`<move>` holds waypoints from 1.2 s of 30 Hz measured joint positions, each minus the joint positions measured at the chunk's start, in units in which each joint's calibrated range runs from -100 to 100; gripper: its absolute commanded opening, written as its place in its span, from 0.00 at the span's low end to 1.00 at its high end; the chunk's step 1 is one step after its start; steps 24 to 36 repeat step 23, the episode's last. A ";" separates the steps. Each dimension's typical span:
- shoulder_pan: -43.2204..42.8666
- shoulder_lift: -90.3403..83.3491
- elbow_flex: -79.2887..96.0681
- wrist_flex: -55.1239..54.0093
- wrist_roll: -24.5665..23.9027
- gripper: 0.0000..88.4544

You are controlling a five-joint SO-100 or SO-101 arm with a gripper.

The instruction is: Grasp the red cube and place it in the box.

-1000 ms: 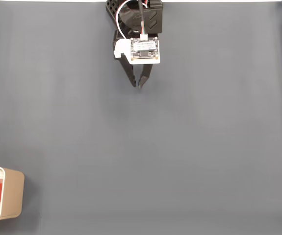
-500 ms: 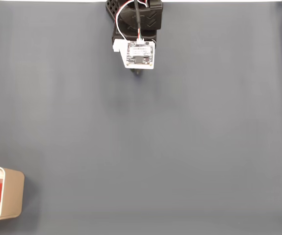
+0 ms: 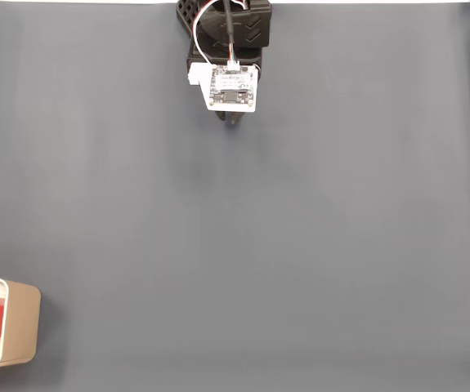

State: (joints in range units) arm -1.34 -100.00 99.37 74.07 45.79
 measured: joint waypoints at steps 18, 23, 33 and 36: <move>0.00 0.00 0.00 0.24 1.03 0.03; 0.00 0.00 0.00 0.24 1.03 0.03; 0.00 0.00 0.00 0.24 1.03 0.03; 0.00 0.00 0.00 0.24 1.03 0.03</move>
